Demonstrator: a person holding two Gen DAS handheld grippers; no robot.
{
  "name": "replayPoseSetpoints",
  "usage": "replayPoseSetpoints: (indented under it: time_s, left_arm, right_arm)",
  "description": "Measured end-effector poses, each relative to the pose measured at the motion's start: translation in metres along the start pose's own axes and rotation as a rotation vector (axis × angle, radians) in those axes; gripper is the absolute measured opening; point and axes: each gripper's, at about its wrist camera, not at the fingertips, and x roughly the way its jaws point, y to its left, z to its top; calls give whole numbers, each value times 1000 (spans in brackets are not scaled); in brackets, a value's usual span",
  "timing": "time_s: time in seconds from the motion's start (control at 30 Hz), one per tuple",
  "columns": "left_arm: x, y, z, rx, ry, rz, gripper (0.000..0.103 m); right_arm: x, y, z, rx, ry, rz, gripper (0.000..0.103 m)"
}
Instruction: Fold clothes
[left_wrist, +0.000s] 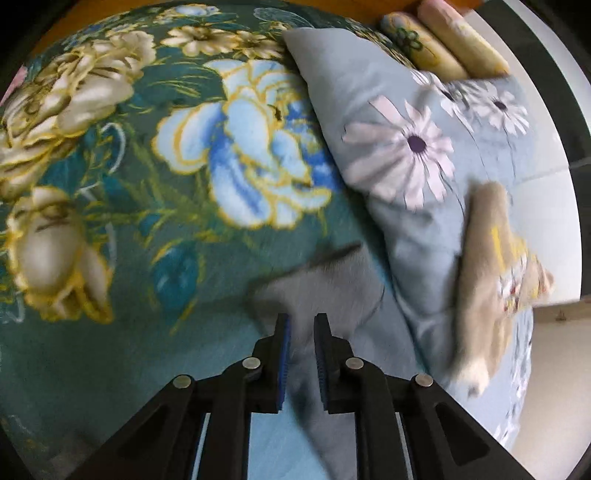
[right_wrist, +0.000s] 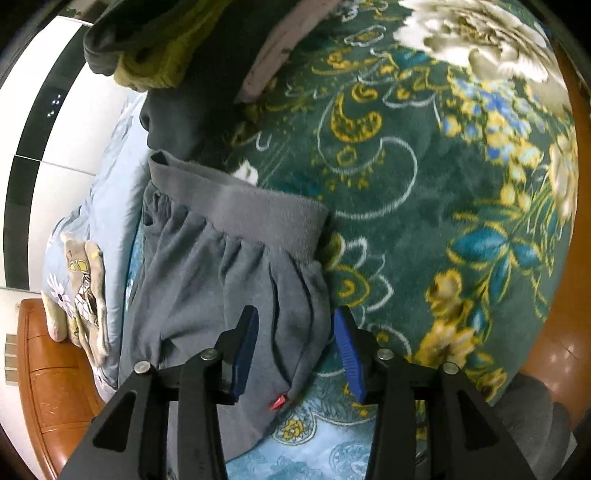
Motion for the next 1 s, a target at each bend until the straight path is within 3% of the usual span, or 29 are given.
replayPoseSetpoints:
  time_s: [0.03,0.1,0.17,0.37,0.5,0.73,0.93,0.97,1.0]
  left_arm:
    - [-10,3,-4,23,-2,3,27]
    - [-32,9,-11,67,-11,8,46]
    - [-55,16,-21,103,-32,29,52]
    - [-106,69,-57,110,-63,181,57]
    - [-116,108,-84,57,-49,228,60]
    - [-94,148,-133,-10,91,192,61]
    - [-83,151,-148,-15,64,198,59]
    - [-84,151,-148,-23,57,187,55]
    - [-84,150,-146,-32,51,172,38]
  right_arm:
    - [1,-1,-1,-2,6,0,45]
    - [2,-5,-1,5,14,3,49]
    - [7,-10,-2,23,29,17,51]
    - [25,-9,-8,37,82,93,53]
    - [35,-13,-9,55,96,86,53]
    - [40,-22,-5,113,103,126,53]
    - [37,-27,-9,158,71,156,52]
    - [36,-27,-10,158,69,151,49]
    - [34,-27,-11,160,67,152,39]
